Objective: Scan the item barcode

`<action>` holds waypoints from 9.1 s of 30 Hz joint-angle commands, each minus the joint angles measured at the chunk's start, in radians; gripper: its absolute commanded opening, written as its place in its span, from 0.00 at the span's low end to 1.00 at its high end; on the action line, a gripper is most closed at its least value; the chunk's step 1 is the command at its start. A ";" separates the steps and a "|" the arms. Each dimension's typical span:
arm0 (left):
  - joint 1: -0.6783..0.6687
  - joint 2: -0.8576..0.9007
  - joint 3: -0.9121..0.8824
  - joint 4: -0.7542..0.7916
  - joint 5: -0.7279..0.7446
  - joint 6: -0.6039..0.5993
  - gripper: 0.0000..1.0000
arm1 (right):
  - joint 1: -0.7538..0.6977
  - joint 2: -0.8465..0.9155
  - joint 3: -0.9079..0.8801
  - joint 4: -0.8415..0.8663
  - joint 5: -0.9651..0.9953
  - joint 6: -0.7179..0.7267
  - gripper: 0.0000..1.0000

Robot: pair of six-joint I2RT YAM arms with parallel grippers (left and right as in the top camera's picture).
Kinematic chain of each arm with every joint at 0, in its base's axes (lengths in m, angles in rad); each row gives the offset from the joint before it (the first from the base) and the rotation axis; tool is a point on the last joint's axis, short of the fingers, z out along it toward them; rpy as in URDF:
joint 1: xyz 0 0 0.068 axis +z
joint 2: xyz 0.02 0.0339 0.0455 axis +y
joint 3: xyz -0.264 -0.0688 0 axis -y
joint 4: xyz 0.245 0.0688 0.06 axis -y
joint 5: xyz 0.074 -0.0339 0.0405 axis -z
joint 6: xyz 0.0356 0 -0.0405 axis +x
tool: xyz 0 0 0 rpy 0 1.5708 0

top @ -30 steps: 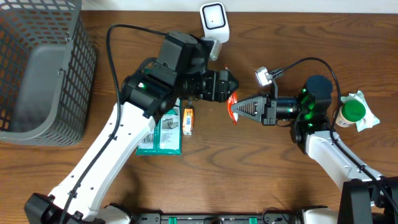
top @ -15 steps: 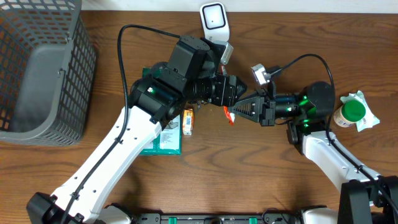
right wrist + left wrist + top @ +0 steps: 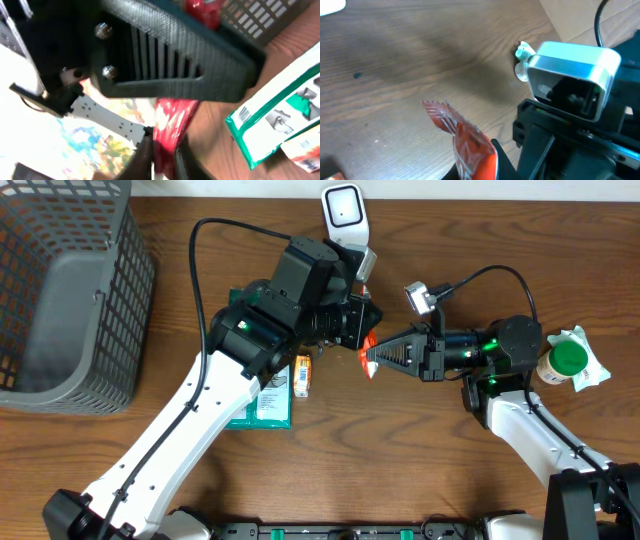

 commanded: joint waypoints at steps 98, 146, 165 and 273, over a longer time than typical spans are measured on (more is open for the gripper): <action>0.405 -0.023 0.055 -0.468 -0.573 -0.223 0.87 | 0.551 0.315 0.318 -1.613 1.553 -0.705 0.32; 0.405 -0.023 0.055 -0.468 -0.573 -0.223 0.88 | 0.243 0.955 1.833 -2.033 1.589 -0.970 0.01; 0.405 -0.023 0.055 -0.468 -0.573 -0.223 0.88 | 0.216 1.175 1.831 -1.756 1.580 -1.032 0.01; 0.405 -0.023 0.055 -0.468 -0.573 -0.223 0.88 | -0.334 0.644 1.009 -2.264 1.645 -1.097 0.78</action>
